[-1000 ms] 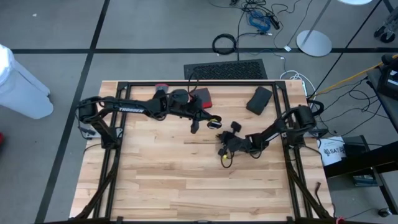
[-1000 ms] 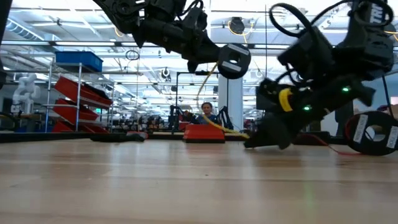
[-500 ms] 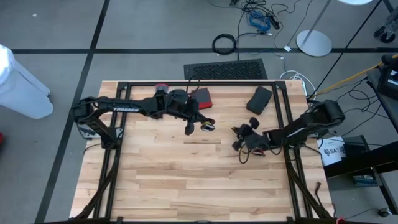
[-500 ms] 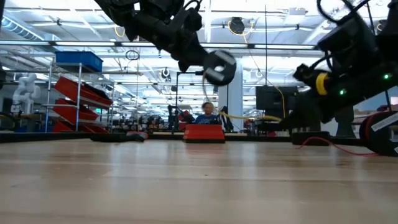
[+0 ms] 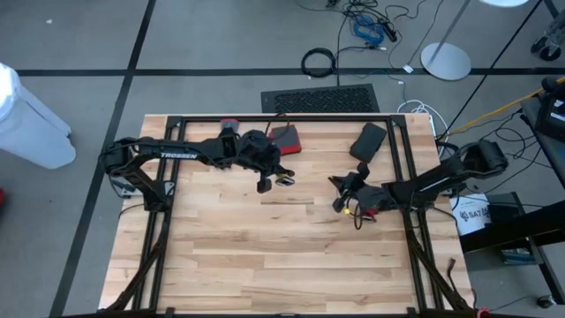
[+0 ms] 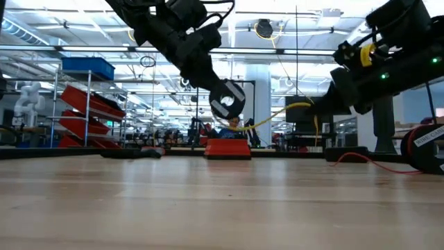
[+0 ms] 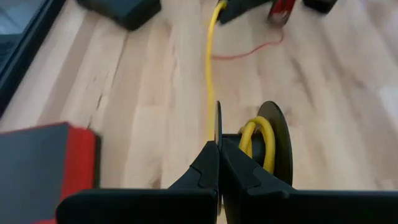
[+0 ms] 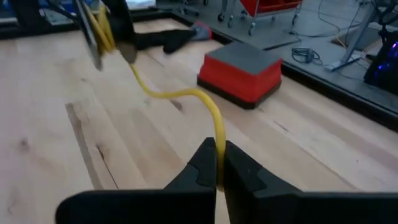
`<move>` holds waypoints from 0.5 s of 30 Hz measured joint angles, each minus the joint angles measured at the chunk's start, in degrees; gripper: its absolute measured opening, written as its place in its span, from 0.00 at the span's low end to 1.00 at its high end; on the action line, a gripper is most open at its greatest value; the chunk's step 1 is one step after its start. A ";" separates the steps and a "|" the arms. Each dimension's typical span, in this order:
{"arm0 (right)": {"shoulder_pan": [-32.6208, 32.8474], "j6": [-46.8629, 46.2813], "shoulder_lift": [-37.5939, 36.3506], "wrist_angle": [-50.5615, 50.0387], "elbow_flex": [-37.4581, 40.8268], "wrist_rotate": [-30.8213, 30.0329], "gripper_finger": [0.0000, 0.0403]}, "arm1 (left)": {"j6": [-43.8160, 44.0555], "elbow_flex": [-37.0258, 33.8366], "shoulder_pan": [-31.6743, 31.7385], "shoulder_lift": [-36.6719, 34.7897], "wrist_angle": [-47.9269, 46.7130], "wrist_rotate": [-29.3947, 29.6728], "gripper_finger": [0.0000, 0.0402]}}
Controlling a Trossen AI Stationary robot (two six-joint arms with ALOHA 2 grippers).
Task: Coil cords
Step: Coil the yellow wire onto the spool
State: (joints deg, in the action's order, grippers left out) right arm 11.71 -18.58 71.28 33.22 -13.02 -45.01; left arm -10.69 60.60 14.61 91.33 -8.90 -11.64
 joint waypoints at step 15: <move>1.63 10.73 -2.29 4.25 -5.81 -0.01 0.00 | -3.70 0.00 -1.80 0.09 -0.62 3.67 0.00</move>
State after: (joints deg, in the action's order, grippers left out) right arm 13.34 -7.85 68.99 37.47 -18.83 -45.02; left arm -14.39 60.60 12.81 91.42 -9.52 -7.97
